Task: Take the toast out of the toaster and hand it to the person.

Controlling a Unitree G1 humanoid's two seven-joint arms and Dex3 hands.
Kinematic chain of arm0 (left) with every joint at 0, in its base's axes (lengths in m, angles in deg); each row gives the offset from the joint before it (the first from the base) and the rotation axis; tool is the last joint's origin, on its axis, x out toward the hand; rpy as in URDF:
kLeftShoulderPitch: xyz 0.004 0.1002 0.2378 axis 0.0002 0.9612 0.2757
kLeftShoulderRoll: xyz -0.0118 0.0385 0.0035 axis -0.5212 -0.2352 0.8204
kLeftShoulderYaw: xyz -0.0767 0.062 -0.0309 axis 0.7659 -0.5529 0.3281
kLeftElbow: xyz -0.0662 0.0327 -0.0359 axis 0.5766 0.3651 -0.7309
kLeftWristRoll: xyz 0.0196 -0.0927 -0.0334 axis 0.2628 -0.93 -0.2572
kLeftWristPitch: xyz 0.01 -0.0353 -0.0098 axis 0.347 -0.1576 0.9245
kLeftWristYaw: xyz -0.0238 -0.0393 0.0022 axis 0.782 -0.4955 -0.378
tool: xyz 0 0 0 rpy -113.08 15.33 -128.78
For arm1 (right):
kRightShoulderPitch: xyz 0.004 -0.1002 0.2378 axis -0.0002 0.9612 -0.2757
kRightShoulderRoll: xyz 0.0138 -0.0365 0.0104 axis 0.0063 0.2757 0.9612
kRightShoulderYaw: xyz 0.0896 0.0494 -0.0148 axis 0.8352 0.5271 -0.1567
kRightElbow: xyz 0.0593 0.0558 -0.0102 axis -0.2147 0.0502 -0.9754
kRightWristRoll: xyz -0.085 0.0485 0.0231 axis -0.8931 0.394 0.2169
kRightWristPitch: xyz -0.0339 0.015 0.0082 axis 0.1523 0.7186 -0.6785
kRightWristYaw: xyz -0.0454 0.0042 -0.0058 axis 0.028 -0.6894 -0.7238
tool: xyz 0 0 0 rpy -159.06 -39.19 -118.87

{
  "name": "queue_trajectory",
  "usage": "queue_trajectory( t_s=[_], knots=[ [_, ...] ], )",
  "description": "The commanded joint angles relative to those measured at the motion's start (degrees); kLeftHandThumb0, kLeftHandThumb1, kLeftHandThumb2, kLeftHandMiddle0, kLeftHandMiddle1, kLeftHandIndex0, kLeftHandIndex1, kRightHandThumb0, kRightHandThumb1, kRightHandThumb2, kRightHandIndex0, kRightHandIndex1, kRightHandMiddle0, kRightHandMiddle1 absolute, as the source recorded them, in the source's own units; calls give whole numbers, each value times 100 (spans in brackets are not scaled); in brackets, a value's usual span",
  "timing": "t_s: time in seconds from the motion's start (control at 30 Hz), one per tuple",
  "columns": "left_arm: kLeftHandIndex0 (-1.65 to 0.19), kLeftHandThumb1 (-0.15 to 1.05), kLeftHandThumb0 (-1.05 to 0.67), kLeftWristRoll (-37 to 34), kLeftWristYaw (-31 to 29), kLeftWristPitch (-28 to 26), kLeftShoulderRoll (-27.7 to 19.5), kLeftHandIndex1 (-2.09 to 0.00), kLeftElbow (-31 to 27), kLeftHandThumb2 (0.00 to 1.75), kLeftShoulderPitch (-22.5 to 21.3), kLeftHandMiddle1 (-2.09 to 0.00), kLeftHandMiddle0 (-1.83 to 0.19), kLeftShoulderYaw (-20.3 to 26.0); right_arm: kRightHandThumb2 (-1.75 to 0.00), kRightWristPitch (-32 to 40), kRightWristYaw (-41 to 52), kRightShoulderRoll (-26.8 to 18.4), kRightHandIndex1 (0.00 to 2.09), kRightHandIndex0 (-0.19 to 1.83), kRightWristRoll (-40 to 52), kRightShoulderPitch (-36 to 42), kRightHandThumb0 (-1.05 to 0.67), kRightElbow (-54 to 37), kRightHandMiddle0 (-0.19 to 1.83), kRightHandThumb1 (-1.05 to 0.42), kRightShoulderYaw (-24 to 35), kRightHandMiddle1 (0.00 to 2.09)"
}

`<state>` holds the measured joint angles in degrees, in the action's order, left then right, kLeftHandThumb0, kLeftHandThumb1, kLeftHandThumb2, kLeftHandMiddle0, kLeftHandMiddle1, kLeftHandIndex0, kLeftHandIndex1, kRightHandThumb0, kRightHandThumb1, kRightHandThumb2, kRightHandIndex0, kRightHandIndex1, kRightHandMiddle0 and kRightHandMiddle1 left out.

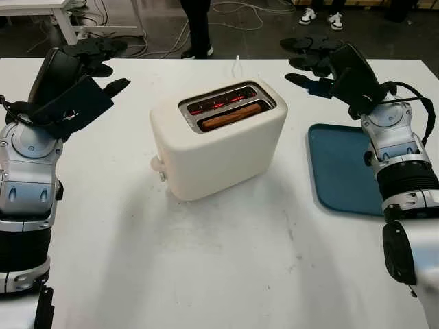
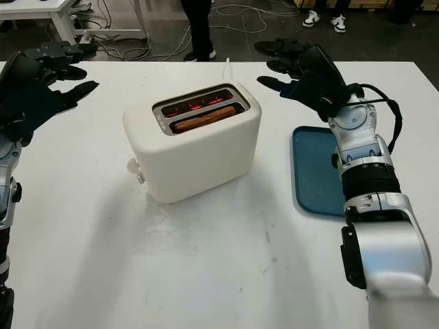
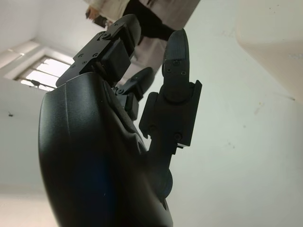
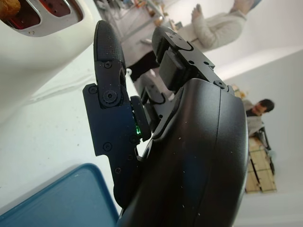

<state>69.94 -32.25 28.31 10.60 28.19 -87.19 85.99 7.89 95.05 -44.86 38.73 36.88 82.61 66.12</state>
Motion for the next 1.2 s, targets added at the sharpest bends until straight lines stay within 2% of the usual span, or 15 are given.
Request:
queue_trajectory(
  t_s=[0.0,0.2,0.5,1.17],
  knots=[
    [-60,92,-40,1,-24,-38,-14,-2,-23,20,-20,-78,-31,15,-22,-94,6,12,0,58,36,30,-62,39,56,-92,2,0],
    [-59,92,-41,-13,-13,-149,20,-2,-68,19,-31,-78,-30,22,-22,-186,10,12,0,59,52,21,-62,104,57,-92,14,1],
    [-61,92,-40,47,-31,64,-77,-2,5,22,-2,-79,-31,-18,-22,-158,17,10,0,58,41,8,-63,121,56,-92,4,0],
    [-60,92,-40,38,4,28,-31,-2,-2,21,8,-78,-31,-3,-22,-41,12,8,0,58,24,51,-62,-1,55,-92,-7,0]
  ],
)
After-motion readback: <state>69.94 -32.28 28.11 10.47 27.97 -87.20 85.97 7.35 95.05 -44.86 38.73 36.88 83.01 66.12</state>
